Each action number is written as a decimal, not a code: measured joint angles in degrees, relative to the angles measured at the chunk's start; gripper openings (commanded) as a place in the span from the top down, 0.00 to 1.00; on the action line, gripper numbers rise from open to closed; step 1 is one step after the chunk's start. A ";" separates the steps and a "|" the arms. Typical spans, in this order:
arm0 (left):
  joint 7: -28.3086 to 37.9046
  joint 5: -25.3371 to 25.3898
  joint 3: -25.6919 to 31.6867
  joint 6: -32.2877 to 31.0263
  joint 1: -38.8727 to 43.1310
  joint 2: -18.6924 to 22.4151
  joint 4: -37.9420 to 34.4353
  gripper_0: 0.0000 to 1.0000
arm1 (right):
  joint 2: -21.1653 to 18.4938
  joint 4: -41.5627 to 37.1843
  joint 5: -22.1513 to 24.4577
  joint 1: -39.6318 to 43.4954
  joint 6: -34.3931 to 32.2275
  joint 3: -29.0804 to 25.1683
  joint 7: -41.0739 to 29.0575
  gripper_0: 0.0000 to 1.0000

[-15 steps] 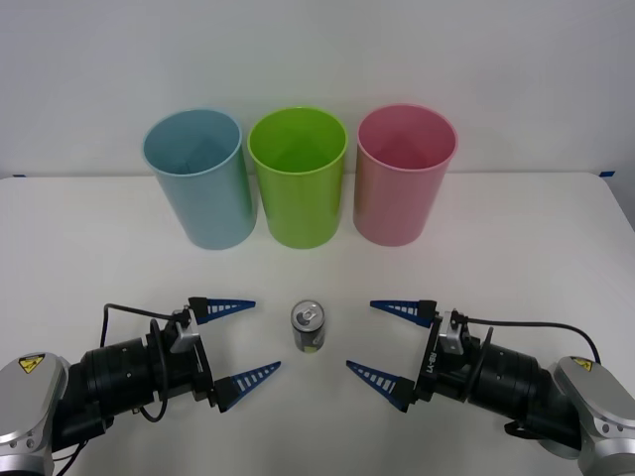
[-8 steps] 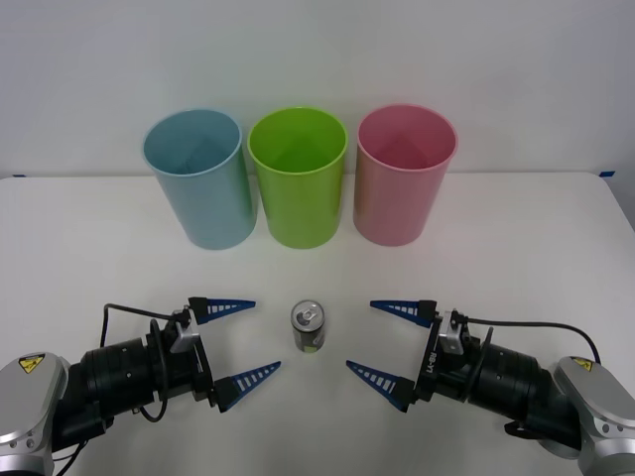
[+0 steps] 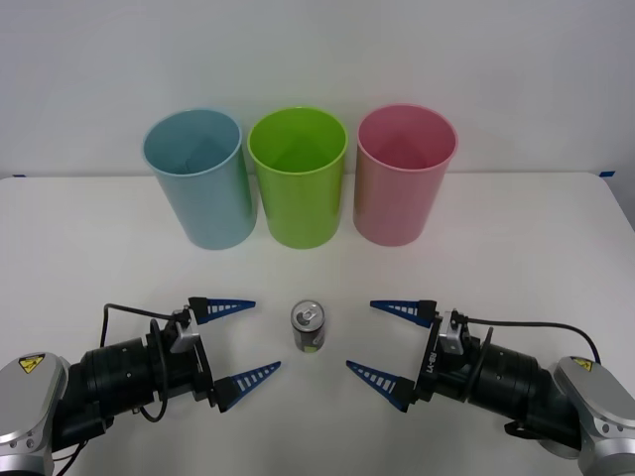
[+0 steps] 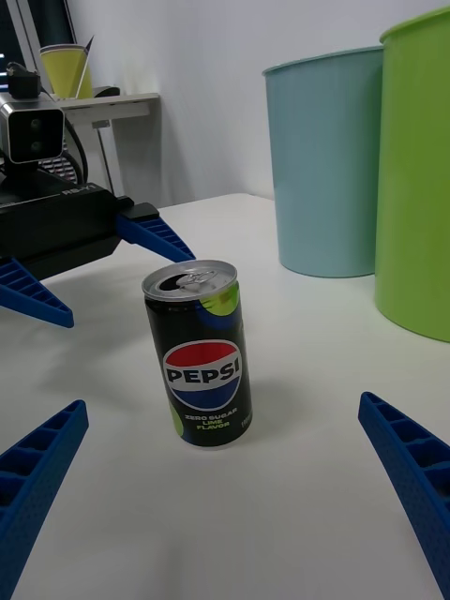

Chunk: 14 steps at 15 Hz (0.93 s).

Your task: Put cans in the blue bin and PET bottles in the pink bin and trash in the green bin.

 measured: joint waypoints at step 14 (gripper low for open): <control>0.83 0.41 2.47 -2.49 0.53 0.72 -0.91 0.00 | 0.00 0.00 0.00 0.00 0.00 0.00 0.00 0.00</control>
